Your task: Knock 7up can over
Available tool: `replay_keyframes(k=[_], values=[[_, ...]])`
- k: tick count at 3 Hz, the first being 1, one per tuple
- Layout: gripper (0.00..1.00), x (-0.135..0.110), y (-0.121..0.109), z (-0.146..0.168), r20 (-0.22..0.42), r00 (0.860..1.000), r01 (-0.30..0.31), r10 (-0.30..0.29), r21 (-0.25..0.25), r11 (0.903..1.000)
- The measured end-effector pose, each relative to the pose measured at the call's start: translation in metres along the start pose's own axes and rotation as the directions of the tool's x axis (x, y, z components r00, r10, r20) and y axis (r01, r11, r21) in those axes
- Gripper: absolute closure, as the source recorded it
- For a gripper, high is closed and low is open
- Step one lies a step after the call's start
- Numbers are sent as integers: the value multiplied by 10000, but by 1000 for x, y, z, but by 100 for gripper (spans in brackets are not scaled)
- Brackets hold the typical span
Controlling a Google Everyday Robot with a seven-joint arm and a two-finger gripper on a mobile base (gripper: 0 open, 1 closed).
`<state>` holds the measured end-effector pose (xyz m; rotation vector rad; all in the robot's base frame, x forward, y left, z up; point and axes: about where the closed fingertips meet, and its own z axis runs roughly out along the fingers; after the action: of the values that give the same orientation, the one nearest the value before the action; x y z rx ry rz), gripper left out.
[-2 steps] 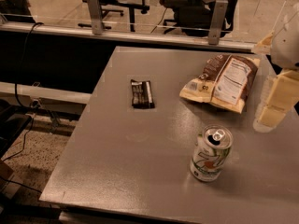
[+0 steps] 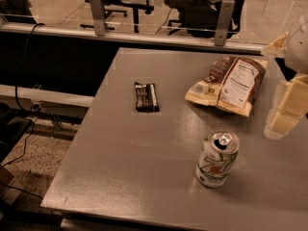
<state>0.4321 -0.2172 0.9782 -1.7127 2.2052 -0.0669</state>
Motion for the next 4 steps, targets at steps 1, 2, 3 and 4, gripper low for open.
replay_keyframes(k=[1, 2, 3, 4], values=[[0, 2, 13, 0, 623, 9981, 47, -39, -129, 9999], [0, -1, 38, 9, 1545, 9878, 251, -185, -415, 9988], [0, -11, 62, 30, 2548, 9665, 472, -298, -623, 9969], [0, -26, 80, 46, 3466, 9376, 610, -286, -829, 9947]])
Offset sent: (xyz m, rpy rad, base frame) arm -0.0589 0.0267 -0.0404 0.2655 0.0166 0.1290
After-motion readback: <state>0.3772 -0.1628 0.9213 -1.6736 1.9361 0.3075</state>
